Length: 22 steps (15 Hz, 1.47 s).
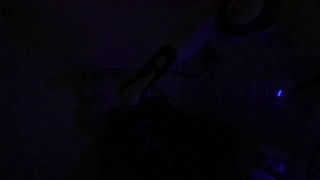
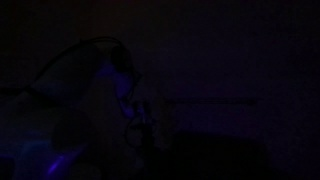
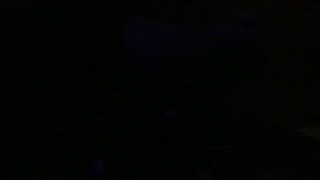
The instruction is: Wipe the arm of the chair
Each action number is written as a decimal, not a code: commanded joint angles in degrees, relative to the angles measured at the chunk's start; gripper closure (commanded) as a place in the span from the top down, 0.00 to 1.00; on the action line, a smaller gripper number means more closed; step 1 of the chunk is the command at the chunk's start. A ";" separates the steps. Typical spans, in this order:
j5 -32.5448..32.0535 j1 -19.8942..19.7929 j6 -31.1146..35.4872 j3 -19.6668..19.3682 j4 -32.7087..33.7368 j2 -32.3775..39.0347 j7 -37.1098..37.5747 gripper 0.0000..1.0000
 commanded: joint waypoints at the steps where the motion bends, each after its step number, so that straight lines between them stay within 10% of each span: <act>1: -0.56 -1.81 4.38 0.92 10.06 7.48 -4.27 0.07; 11: 5.44 -2.93 -0.99 2.99 33.07 29.30 -15.52 0.07; 22: 13.35 -5.08 -3.65 5.85 7.83 12.11 -16.43 0.07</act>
